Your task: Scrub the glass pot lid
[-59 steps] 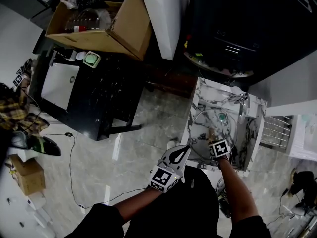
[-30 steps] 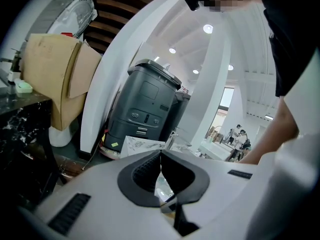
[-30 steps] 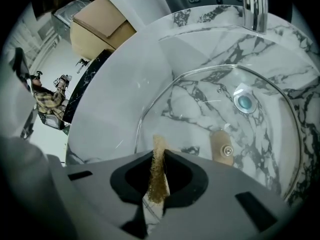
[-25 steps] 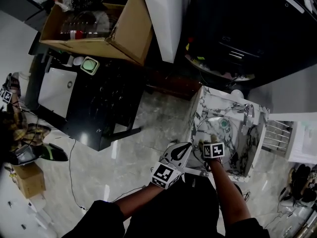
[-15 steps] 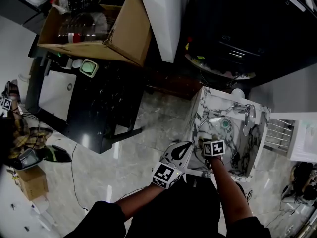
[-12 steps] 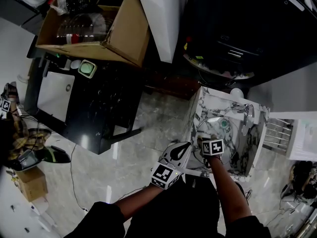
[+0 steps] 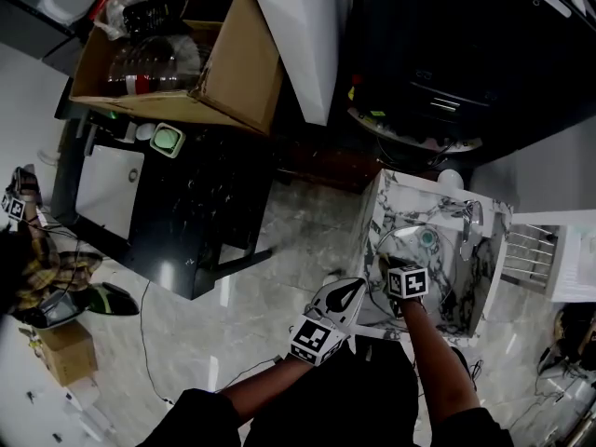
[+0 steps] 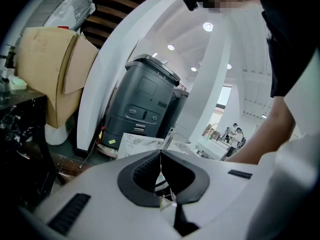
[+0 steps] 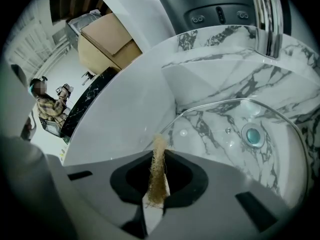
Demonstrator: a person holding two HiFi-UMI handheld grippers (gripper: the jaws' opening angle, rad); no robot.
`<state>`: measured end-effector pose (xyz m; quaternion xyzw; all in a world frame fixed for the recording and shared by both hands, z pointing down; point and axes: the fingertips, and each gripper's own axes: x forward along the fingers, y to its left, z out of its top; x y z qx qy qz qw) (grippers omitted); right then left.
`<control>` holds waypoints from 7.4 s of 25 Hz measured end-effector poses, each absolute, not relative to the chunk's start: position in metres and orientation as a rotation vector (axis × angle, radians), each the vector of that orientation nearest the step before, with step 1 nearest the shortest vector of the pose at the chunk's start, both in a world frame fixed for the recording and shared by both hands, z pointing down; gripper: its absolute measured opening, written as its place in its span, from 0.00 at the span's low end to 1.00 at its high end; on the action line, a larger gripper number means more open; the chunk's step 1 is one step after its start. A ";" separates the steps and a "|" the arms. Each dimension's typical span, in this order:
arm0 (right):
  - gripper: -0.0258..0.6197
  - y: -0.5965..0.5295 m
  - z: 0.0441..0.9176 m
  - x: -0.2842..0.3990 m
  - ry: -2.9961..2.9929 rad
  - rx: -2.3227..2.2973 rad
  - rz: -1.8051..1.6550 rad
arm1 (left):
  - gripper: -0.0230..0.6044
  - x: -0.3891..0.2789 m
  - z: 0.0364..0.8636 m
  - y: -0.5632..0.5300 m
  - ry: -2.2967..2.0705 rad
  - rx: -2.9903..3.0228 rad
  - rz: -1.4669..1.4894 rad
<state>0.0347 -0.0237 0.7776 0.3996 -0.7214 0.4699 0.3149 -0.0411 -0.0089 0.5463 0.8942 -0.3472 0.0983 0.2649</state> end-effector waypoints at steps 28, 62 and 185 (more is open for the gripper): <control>0.13 -0.069 0.779 0.097 -1.873 1.200 0.997 | 0.06 -0.012 0.544 -0.011 -0.901 2.421 0.234; 0.13 -0.058 0.783 0.170 -1.813 1.308 0.991 | 0.06 0.018 0.544 0.020 -0.977 2.394 0.274; 0.13 0.195 0.457 0.101 -2.323 1.661 0.780 | 0.06 0.030 0.422 0.170 -0.864 2.650 0.184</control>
